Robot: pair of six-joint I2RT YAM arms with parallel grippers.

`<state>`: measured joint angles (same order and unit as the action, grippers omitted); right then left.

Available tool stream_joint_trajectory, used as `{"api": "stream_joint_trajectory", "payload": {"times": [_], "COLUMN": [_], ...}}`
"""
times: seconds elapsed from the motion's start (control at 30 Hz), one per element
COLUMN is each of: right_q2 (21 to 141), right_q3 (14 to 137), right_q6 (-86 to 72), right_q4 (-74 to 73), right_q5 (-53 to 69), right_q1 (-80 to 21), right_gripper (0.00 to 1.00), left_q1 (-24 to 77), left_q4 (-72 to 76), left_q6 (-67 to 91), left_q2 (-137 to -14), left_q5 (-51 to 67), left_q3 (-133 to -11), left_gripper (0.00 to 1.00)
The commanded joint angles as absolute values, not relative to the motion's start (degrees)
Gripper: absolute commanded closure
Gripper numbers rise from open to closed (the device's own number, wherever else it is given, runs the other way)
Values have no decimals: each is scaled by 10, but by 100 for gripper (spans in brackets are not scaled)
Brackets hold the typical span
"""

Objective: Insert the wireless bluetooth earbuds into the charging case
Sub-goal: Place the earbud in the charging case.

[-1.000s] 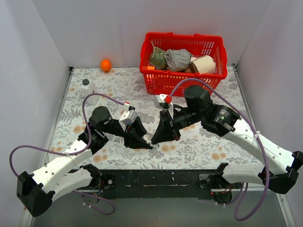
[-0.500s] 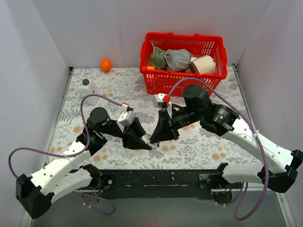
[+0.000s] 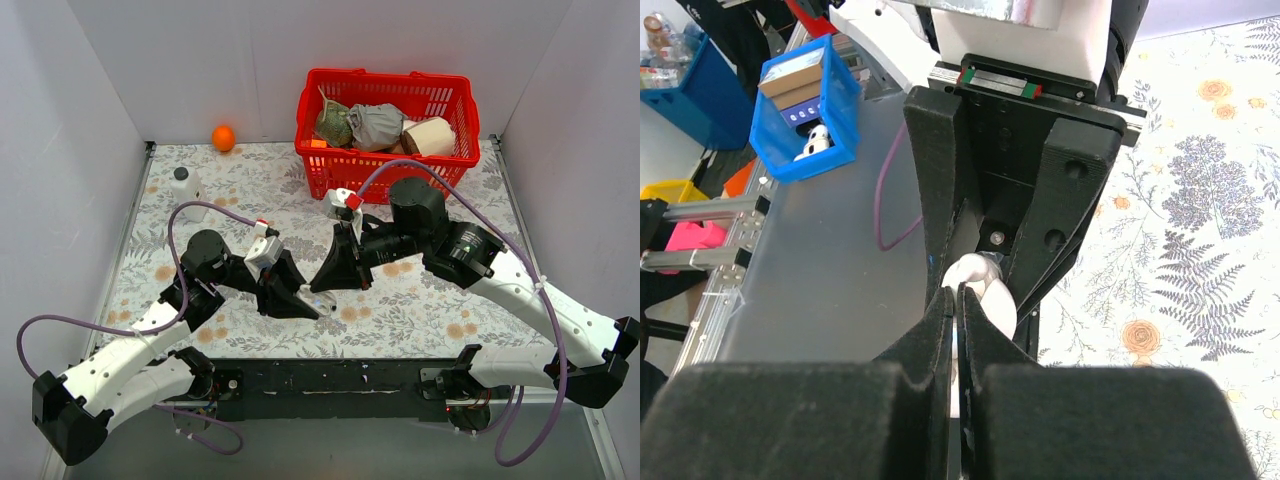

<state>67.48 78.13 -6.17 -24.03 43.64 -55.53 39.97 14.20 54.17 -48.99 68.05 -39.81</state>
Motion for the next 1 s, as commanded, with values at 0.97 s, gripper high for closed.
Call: {"api": "stream_joint_trajectory", "payload": {"times": [0.97], "right_q2": [641], "right_q3": [751], "right_q6": [-67], "right_q4": [-230], "right_q5": [392], "right_q1": [-563], "right_gripper": [99], "left_q1": [401], "left_q4": [163], "left_q6": [526], "left_q2": [-460], "left_q5": [603], "left_q3": [-390], "left_gripper": [100]}}
